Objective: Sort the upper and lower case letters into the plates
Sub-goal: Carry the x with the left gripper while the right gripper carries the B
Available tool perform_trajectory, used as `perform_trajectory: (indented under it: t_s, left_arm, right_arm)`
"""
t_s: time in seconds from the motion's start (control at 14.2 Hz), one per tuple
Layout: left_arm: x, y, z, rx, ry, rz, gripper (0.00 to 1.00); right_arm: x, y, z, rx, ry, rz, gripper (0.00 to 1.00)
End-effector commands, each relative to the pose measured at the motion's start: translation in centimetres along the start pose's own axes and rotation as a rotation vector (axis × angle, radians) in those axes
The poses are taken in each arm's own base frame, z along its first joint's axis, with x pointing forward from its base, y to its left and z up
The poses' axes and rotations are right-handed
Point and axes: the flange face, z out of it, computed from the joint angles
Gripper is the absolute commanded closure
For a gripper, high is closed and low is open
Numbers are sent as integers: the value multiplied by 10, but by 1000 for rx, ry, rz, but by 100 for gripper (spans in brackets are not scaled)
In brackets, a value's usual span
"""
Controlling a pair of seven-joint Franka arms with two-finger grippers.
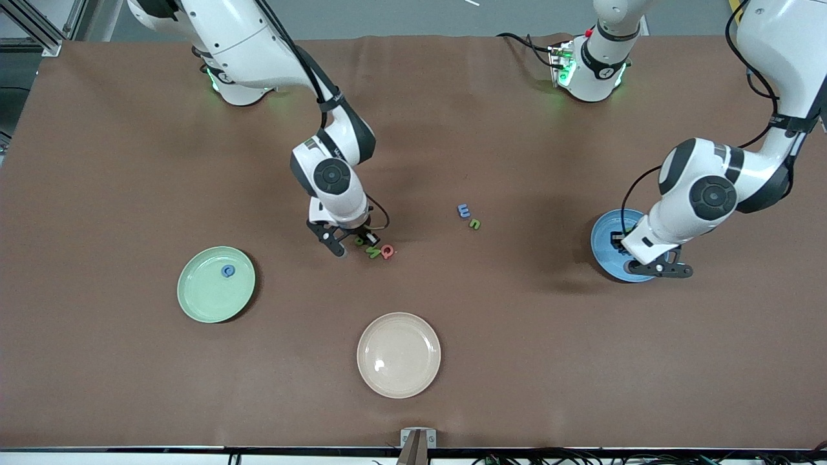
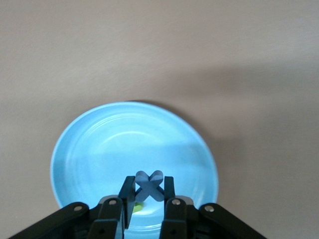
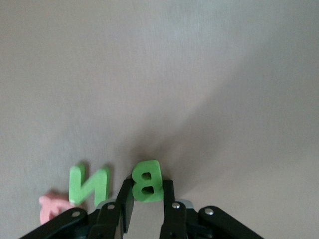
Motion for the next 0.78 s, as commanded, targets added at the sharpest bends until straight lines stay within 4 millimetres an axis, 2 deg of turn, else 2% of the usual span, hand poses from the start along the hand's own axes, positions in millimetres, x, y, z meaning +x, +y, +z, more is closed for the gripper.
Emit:
perform_trajectory:
  t_s: [0.0, 0.21, 0.35, 0.42, 0.49, 0.63, 0.71]
  left_arm:
    - [-8, -20, 11, 6, -22, -11, 94]
    - [-12, -44, 28, 7, -37, -16, 94]
    - [-13, -50, 36, 4, -41, -14, 94]
    - [-15, -57, 41, 8, -45, -15, 94]
    - [-16, -61, 48, 10, -50, -9, 93]
    - [-16, -64, 58, 1, -48, -2, 93]
    - [-16, -65, 60, -4, -41, -3, 93]
  right_arm:
    - [67, 12, -33, -6, 3, -73, 100]
    - [132, 30, -60, -23, -7, -186, 100]
    - [181, 54, -68, -21, -11, -272, 100]
    - [198, 67, -67, -34, -23, -304, 100]
    - [214, 79, -65, -38, -28, -326, 100]
    - [226, 98, -54, -48, -39, -354, 100]
    - [240, 109, -52, -50, -43, -376, 100]
